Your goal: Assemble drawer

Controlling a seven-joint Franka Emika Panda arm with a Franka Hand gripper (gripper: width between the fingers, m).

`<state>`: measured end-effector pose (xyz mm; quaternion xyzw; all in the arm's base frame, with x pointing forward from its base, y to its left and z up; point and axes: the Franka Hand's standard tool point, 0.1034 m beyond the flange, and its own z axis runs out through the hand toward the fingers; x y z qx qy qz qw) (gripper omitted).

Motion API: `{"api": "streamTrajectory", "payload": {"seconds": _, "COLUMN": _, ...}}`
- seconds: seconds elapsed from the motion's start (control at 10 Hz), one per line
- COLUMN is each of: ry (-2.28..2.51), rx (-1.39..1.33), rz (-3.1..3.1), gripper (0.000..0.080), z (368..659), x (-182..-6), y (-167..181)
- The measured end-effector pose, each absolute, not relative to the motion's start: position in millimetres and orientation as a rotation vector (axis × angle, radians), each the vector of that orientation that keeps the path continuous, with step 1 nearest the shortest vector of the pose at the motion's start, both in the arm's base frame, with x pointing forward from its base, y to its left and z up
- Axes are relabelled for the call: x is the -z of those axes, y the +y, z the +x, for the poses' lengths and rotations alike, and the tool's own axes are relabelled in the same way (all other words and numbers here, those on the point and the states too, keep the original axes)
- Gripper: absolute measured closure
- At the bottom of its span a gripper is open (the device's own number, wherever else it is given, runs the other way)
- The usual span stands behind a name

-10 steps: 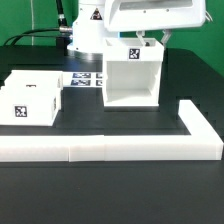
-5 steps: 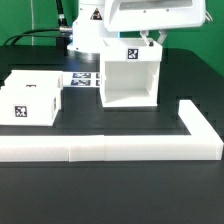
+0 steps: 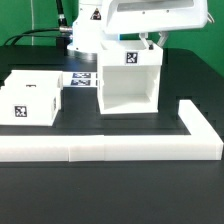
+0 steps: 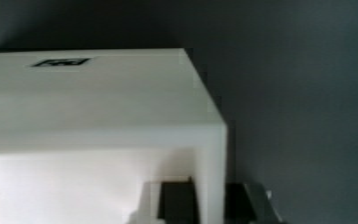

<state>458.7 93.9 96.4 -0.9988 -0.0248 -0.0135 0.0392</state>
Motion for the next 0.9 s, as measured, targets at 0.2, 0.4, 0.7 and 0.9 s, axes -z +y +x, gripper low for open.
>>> {"api": "streamTrajectory", "payload": {"seconds": 0.2, "ry": -0.059, "rx": 0.076, "rz": -3.055, "gripper": 0.0762, "z": 493, "x": -95.6, "y": 88}}
{"api": "streamTrajectory", "payload": {"seconds": 0.4, "ry": -0.058, "rx": 0.126, "rz": -3.048, "gripper": 0.0761, "z": 525, "x": -95.8, "y": 84}}
{"api": "streamTrajectory", "payload": {"seconds": 0.7, "ry": -0.082, "rx": 0.196, "rz": -3.044, "gripper": 0.0760, "z": 550, "x": -97.8, "y": 78}}
{"api": "streamTrajectory", "payload": {"seconds": 0.9, "ry": -0.076, "rx": 0.199, "rz": -3.044, "gripper": 0.0760, "z": 551, "x": -98.6, "y": 79}}
